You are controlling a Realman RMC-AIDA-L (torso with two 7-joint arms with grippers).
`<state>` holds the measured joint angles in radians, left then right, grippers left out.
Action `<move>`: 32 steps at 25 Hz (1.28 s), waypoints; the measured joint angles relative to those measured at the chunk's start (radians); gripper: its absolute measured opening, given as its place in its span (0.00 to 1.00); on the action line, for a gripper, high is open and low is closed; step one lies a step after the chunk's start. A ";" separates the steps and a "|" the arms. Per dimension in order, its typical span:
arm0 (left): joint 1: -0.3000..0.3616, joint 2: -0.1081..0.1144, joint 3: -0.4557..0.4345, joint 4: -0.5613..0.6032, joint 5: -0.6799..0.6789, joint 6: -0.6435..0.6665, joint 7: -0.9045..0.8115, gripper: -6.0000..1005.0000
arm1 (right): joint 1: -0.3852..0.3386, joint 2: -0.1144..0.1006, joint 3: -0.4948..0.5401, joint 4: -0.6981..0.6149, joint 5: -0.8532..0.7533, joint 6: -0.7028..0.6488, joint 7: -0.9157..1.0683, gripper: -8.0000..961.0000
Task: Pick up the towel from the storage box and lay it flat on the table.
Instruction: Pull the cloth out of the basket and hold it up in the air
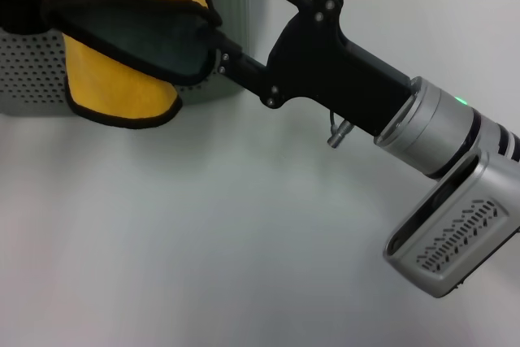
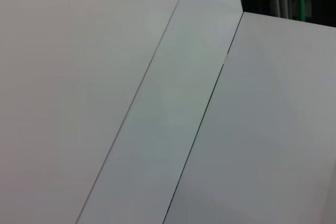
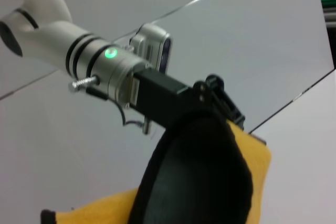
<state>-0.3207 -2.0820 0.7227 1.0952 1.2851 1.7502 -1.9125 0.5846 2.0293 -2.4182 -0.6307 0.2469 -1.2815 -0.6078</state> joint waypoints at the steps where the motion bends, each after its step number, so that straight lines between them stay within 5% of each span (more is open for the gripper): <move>1: 0.000 0.000 -0.001 0.000 0.002 0.000 0.000 0.06 | 0.000 0.000 -0.003 -0.004 -0.001 -0.001 -0.002 0.63; 8: 0.002 0.000 -0.004 0.000 0.003 0.000 0.000 0.07 | 0.002 0.000 -0.022 -0.018 -0.002 -0.009 -0.009 0.59; 13: 0.003 0.000 -0.005 0.000 0.003 0.000 0.000 0.07 | -0.010 0.000 -0.022 -0.026 -0.002 -0.010 -0.018 0.45; 32: -0.002 0.000 -0.004 -0.010 0.003 0.000 0.000 0.08 | -0.013 0.000 -0.017 -0.028 0.003 0.000 -0.042 0.21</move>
<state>-0.3231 -2.0823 0.7188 1.0854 1.2884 1.7502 -1.9129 0.5717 2.0294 -2.4355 -0.6583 0.2500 -1.2814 -0.6500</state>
